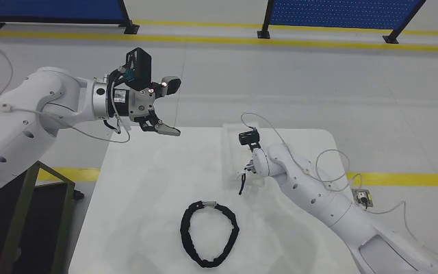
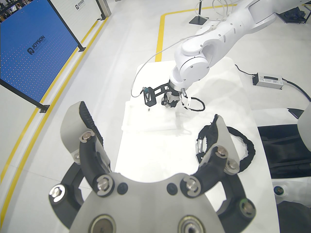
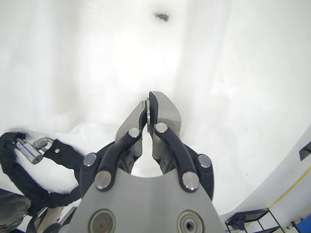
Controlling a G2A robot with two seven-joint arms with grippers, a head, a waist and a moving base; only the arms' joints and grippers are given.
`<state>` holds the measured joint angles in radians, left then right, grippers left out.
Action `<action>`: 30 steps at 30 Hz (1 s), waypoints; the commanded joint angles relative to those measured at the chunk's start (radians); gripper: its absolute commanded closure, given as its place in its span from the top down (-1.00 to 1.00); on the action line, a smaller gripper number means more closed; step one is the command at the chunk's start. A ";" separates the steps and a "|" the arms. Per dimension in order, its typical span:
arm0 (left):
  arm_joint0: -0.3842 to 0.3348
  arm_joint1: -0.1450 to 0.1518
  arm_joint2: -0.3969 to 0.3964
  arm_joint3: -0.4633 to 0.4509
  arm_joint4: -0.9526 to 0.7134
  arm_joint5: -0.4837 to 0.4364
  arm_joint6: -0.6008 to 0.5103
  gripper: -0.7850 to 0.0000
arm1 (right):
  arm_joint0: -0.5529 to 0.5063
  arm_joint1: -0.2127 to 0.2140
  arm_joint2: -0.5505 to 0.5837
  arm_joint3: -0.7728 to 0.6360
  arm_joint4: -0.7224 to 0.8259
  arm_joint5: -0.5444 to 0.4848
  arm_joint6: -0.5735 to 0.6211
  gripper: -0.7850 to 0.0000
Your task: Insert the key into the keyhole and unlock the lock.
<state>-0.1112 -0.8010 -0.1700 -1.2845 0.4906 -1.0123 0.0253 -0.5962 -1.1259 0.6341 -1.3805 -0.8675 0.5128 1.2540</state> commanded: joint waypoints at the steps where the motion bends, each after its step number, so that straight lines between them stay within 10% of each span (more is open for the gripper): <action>1: 0.000 0.000 0.000 0.000 0.000 0.000 0.000 1.00 | 0.008 0.001 -0.006 -0.010 -0.048 -0.006 0.040 -1.00; 30: 0.000 0.000 0.000 0.000 0.000 0.000 0.000 1.00 | 0.075 -0.118 -0.029 0.114 -0.222 -0.221 0.270 -1.00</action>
<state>-0.1112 -0.8010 -0.1700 -1.2845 0.4906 -1.0123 0.0253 -0.5201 -1.2424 0.5885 -1.2590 -1.1205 0.2870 1.5323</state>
